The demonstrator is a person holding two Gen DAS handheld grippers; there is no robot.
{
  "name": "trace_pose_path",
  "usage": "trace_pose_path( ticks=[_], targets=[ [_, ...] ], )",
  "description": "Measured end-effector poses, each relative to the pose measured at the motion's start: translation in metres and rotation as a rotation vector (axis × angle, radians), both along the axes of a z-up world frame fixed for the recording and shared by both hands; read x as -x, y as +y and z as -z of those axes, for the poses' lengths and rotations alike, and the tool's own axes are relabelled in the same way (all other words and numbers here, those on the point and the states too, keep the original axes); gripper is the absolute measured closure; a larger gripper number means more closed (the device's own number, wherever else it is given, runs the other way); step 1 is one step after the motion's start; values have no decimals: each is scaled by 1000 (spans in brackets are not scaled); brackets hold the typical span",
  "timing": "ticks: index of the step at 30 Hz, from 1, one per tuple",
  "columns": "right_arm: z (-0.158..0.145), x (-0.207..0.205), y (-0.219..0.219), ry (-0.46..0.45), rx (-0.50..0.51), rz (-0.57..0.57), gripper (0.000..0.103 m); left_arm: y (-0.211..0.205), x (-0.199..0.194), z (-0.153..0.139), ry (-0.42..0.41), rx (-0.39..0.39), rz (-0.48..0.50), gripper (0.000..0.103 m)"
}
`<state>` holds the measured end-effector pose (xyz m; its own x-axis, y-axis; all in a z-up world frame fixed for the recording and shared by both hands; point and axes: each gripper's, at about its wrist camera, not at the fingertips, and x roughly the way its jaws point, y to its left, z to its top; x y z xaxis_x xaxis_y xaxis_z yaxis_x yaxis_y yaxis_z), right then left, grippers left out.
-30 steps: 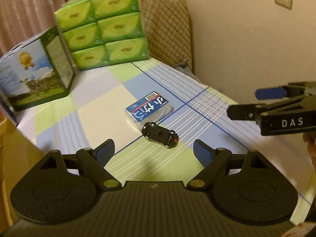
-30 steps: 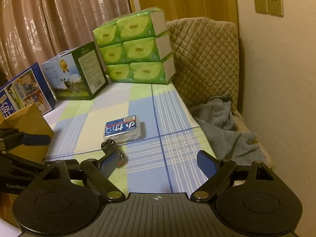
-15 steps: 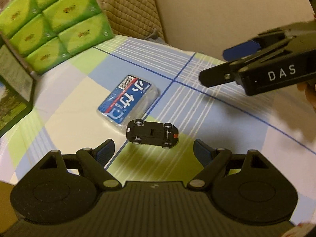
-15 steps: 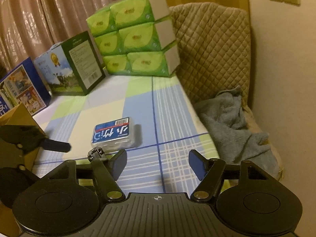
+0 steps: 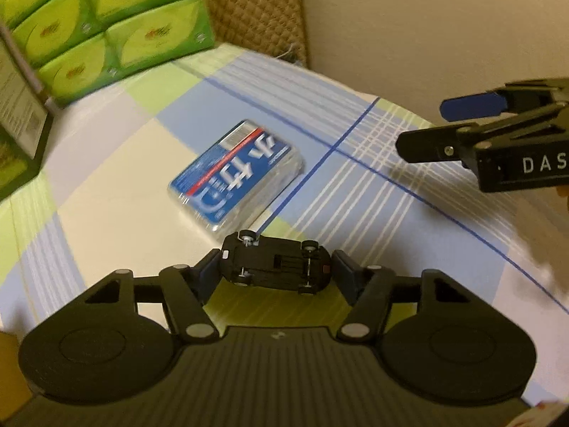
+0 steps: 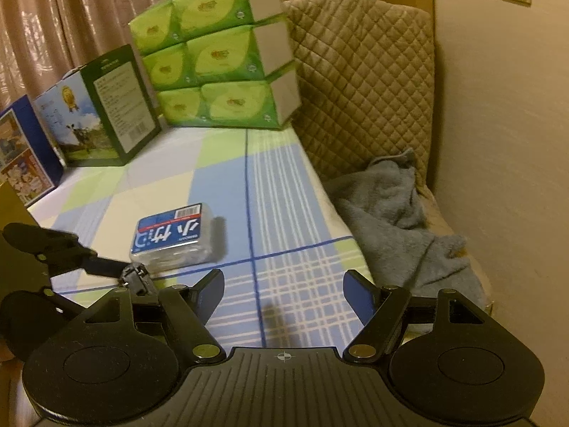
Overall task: Organize rigid objects
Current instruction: 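Grasp the black toy car with the left tool while the right tool grasps the clear floss box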
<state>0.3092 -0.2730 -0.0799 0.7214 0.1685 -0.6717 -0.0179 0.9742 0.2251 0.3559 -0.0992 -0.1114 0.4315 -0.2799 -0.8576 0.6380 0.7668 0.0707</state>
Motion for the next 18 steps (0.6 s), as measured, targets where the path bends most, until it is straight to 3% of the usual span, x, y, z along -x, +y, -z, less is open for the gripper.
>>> trace_pose_path(
  ticks=[5,18],
  targets=[
    [0,-2,6,-1,-16,-22,32,22,11,-11,32,15,-170,41],
    [-9,-14,40,-63,-67,-118,31,83,47,-74,-85,149,-392,41]
  ],
)
